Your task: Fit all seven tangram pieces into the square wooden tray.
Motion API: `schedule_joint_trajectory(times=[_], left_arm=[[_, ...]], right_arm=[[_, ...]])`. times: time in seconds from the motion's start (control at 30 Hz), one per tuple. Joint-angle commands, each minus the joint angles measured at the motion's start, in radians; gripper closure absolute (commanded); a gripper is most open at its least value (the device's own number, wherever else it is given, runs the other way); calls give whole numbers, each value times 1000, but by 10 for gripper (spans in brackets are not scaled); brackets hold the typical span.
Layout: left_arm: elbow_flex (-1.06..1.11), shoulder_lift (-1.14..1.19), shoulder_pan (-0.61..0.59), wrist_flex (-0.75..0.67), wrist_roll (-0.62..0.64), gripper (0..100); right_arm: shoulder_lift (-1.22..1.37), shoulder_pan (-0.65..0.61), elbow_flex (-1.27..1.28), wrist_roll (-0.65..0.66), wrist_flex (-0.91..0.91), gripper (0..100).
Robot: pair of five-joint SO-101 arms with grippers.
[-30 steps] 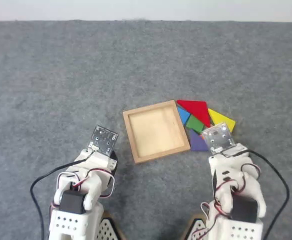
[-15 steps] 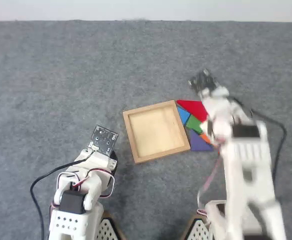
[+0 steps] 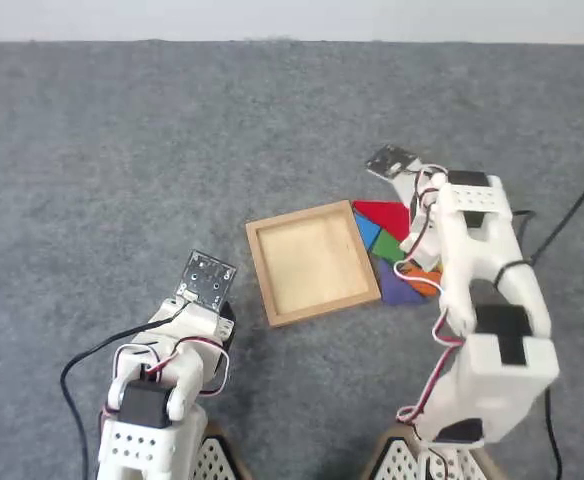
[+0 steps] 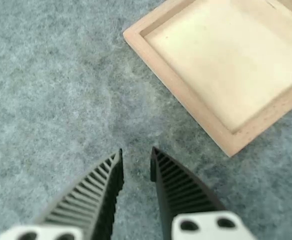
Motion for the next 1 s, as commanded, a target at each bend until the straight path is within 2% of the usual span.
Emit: schedule_joint_trajectory(times=[0.0,0.23,0.47,0.73,0.97], left_arm=[[-7,-3,0,5,12,912],[-7,-3,0,5,12,912],[-7,-3,0,5,12,912],[-7,-3,0,5,12,912],[-7,-3,0,5,12,912]], right_arm=[[27,54,-92,23,-39,614],[170,137,-186,34,-39,615],[205,176,-244,25,25,616],[214,269,-249,-218,101,616],[216,292,-259,-226,85,616]])
